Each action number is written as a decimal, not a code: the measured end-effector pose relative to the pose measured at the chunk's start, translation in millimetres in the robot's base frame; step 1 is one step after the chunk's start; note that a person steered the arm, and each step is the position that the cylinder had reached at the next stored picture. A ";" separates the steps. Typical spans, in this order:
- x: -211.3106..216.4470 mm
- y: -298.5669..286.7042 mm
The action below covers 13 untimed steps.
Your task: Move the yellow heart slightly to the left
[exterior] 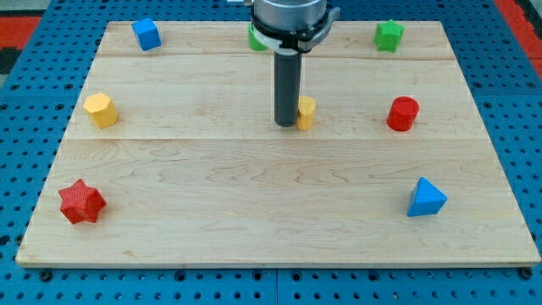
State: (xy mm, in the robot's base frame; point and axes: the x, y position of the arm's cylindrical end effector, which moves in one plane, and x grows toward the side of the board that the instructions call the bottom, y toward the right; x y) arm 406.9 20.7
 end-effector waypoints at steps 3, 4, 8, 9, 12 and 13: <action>-24.1 85.1; -35.3 15.6; 1.8 68.4; 5.7 25.7; 53.4 -102.7; 34.6 -236.1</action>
State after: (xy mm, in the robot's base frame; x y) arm 441.4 -215.4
